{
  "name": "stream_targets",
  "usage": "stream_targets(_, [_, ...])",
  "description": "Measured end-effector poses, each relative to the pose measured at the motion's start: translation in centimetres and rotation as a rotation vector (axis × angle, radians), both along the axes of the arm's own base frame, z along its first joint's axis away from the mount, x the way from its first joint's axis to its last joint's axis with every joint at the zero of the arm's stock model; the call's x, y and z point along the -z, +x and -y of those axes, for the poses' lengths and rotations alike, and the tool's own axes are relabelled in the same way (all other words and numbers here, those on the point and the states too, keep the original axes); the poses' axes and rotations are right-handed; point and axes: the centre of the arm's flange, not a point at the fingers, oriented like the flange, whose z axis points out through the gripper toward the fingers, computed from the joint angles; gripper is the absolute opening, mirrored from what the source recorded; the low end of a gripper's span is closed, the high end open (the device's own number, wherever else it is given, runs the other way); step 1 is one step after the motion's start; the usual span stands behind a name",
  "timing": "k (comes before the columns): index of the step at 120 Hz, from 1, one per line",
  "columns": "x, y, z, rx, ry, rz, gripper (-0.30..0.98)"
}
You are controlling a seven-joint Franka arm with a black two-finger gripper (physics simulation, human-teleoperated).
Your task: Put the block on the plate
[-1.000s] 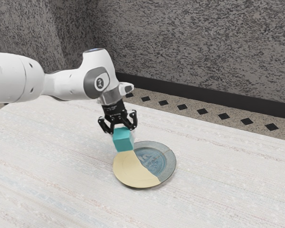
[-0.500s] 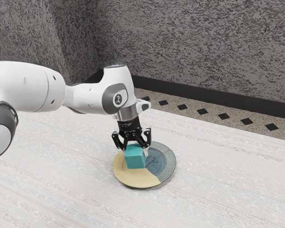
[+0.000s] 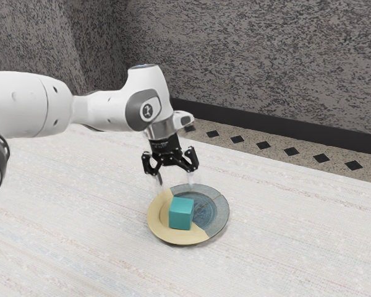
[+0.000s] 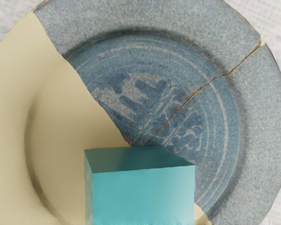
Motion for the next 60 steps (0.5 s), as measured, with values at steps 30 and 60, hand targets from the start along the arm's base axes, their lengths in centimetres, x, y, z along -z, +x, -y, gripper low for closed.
stream_targets(30, [-11.6,2.2,-1.9,0.108,0.079,0.090,0.68])
stream_targets(60, [-22.7,-0.9,-7.7,0.199,0.103,0.123,0.68])
